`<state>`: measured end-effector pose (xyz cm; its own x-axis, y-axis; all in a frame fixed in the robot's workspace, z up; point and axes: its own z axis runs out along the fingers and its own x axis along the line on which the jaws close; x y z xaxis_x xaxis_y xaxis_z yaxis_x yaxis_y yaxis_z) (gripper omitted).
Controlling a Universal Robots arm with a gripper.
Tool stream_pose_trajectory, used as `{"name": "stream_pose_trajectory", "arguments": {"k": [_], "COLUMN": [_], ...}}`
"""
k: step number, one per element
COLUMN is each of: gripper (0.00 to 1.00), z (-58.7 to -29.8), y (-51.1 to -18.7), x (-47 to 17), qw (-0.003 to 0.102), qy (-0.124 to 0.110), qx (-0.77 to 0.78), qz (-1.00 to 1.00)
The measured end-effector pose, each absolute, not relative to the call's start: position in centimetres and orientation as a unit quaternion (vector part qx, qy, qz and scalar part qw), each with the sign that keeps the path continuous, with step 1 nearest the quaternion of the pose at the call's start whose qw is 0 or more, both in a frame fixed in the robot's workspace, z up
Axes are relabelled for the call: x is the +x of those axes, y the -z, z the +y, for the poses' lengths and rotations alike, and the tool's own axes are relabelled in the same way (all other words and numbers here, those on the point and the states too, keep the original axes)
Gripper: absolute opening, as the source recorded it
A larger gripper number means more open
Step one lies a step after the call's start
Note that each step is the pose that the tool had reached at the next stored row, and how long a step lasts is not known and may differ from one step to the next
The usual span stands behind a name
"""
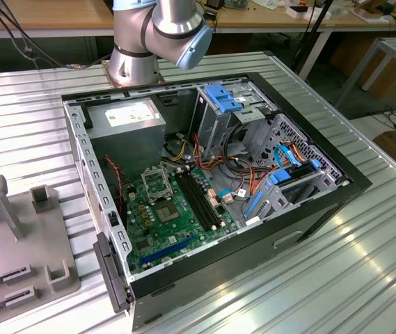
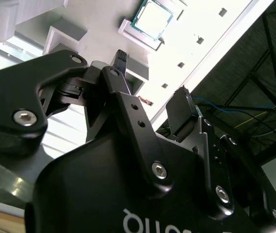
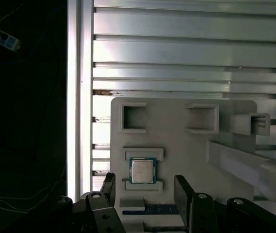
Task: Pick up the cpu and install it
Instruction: 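Pick up the cpu and move it towards the insertion slot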
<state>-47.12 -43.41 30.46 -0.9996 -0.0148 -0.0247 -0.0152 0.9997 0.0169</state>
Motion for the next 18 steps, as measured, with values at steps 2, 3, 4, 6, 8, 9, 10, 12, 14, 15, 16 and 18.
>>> {"name": "stream_pose_trajectory", "arguments": {"k": [2, 3, 4, 6, 8, 9, 10, 12, 14, 15, 16, 18], "gripper": [0.60, 0.60, 0.60, 0.60, 0.60, 0.60, 0.60, 0.60, 0.60, 0.60, 0.60, 0.60], "z": [-43.41, -43.41, -43.41, -43.41, -43.41, -43.41, -43.41, -43.41, -43.41, -43.41, -43.41, -43.41], "y": [-30.41, -30.40, -30.37, -30.36, -30.35, -30.35, -30.34, -30.34, -30.30, -30.26, -30.22, -30.16], "x": [-47.12, -47.12, -47.12, -47.12, -47.12, -47.12, -47.12, -47.12, -47.12, -47.12, -47.12, -47.13], "qw": [0.012, 0.012, 0.012, 0.012, 0.012, 0.012, 0.012, 0.012, 0.012, 0.012, 0.012, 0.012], "qy": [-0.008, -0.008, -0.008, -0.008, -0.009, -0.009, -0.009, -0.009, -0.009, -0.009, -0.009, -0.009], "qx": [-0.008, -0.008, -0.010, -0.012, -0.014, -0.014, -0.014, -0.014, -0.014, -0.015, -0.015, -0.017], "qz": [1.000, 1.000, 1.000, 1.000, 1.000, 1.000, 1.000, 1.000, 1.000, 1.000, 1.000, 1.000]}}
